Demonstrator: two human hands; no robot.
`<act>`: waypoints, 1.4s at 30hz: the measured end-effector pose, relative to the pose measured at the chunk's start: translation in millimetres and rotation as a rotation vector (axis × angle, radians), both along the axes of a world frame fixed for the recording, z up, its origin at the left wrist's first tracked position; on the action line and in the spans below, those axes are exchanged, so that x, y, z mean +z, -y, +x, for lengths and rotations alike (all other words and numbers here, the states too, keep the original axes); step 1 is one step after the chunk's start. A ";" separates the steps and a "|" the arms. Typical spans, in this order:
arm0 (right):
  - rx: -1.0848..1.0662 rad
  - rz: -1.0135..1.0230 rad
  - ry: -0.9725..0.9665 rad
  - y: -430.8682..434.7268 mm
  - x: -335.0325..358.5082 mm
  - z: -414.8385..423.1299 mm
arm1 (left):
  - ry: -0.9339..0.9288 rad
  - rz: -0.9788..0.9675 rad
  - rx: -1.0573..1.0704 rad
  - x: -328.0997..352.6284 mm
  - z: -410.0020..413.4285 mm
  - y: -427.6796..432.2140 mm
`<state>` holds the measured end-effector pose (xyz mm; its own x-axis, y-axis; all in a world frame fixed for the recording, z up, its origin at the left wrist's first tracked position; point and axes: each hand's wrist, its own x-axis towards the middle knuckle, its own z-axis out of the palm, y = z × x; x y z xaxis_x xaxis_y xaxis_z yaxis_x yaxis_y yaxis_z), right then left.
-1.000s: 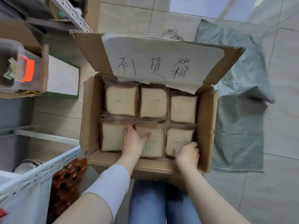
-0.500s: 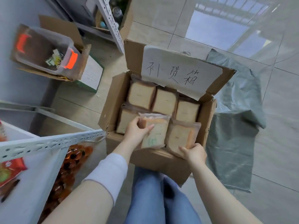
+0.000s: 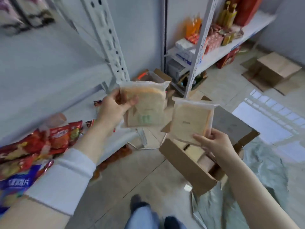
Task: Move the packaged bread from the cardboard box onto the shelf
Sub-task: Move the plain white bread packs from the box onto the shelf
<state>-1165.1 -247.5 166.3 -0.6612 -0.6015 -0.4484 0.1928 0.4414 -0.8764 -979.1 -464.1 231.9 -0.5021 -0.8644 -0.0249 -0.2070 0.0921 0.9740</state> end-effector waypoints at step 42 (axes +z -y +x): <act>0.184 -0.391 -0.565 760.8 96.2 372.5 | -0.035 -0.362 0.929 53.4 394.2 577.4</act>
